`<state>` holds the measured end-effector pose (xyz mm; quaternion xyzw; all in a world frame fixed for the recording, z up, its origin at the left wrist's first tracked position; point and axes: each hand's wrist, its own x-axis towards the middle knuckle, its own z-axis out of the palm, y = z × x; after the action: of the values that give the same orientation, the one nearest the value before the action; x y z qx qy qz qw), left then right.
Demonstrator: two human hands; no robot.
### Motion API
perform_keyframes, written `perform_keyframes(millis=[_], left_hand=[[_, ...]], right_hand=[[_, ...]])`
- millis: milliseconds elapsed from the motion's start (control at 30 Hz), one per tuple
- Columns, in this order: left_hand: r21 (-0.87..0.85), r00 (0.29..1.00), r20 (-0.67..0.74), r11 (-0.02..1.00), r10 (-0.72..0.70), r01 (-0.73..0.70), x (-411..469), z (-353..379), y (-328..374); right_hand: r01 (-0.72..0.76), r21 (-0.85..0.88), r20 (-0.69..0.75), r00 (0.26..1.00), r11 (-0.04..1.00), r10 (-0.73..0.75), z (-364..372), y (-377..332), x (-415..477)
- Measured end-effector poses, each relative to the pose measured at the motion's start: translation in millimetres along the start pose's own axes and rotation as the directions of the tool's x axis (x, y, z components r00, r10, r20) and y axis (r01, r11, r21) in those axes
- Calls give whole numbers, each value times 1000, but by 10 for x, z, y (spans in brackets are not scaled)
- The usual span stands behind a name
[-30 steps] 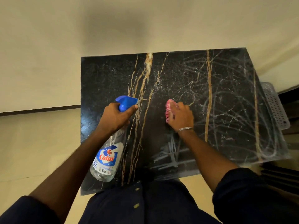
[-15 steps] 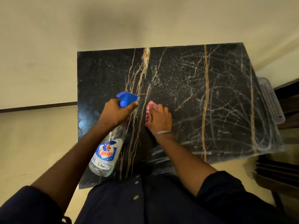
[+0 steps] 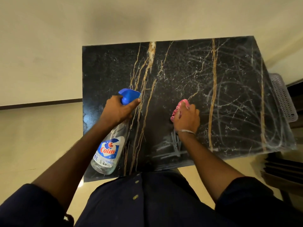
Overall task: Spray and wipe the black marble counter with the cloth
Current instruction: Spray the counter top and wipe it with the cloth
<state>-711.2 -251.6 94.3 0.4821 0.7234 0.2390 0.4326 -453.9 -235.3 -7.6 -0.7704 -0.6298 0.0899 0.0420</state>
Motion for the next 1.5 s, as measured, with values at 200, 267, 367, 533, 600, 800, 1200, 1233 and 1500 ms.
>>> perform_keyframes(millis=[200, 267, 367, 533, 600, 800, 1200, 1233, 1500], left_hand=[[26, 1000, 3, 1000, -5, 4, -88, 105, -12], [30, 1000, 9, 999, -11, 11, -104, 111, -29], [33, 1000, 8, 999, -8, 7, -124, 85, -73], [22, 1000, 7, 999, -29, 29, -149, 115, -150], [27, 999, -4, 999, -39, 39, -172, 155, -148], [-30, 998, 20, 998, -55, 55, -255, 303, -70], [-49, 996, -36, 996, -82, 81, -391, 483, 57], [-50, 996, -47, 996, -79, 77, -409, 493, 53], [-38, 993, -78, 995, -91, 89, -596, 588, 4]], right_hand=[[329, -11, 90, 941, 944, -327, 140, -587, -420], [398, -29, 83, 915, 917, -394, 139, -437, -382], [293, 0, -6, 956, 956, -293, 49, 80, -237], [100, -53, -41, 994, 994, -102, -74, 624, 13], [36, -69, -38, 999, 997, -39, -55, 521, -2], [173, -40, 47, 984, 984, -171, 54, -123, -332], [239, -67, 55, 970, 969, -236, -73, 527, -232], [210, -81, 62, 977, 974, -205, -86, 576, -216], [327, -61, 70, 944, 943, -322, 80, 34, -886]])
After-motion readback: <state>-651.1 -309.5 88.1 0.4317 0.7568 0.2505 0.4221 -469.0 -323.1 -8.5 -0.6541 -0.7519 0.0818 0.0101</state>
